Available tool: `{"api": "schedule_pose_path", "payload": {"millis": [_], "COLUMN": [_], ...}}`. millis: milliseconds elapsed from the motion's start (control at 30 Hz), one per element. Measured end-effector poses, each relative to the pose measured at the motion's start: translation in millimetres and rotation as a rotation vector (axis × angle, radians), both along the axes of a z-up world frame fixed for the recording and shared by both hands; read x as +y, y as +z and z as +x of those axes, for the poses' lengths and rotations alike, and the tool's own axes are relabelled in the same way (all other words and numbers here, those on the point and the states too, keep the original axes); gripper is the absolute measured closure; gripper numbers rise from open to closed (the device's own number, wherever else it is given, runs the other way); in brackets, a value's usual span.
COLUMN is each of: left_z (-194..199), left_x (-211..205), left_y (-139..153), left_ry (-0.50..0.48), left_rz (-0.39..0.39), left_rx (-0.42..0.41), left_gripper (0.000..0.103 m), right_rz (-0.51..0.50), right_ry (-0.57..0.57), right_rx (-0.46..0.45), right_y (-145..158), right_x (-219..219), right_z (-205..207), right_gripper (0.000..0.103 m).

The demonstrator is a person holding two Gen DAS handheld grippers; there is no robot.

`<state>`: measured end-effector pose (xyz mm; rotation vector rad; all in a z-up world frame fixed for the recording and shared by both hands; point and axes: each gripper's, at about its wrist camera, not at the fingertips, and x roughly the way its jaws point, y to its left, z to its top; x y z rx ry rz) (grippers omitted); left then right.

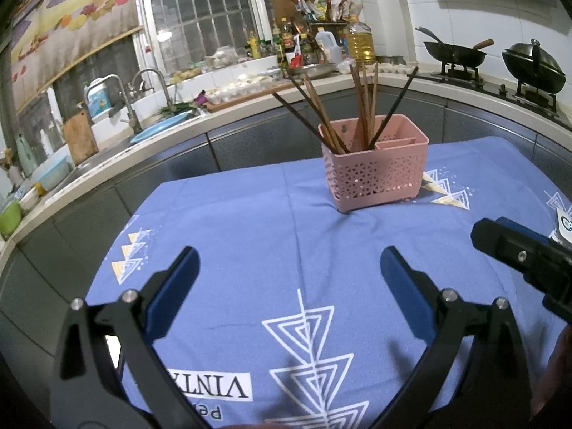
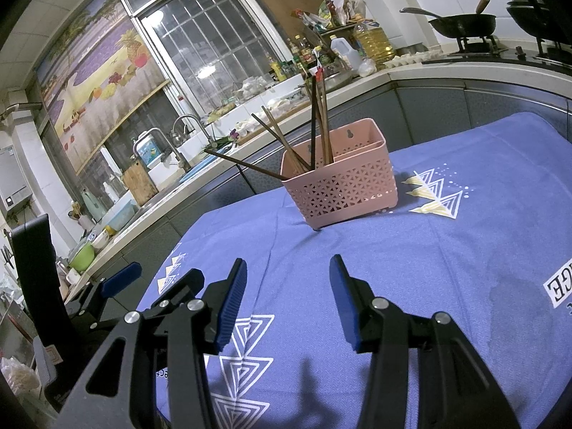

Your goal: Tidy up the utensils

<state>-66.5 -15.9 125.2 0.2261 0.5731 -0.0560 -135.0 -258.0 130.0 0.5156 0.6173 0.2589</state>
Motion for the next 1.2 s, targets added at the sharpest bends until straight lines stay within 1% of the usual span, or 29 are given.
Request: {"api": "schedule_pose_path", "payload": {"millis": [1200], "left_z": [0.1], "left_x": [-4.5], "left_y": [4.1], "left_ry": [-0.009], "left_rz": [-0.007], "left_rx": [0.005], "left_gripper": [0.006], "right_rz": [-0.001], "right_ry": [-0.001], "right_rx": [-0.001], "right_y": [-1.8], "right_x": [0.8], "right_z": [-3.0], "right_gripper": [0.054]}}
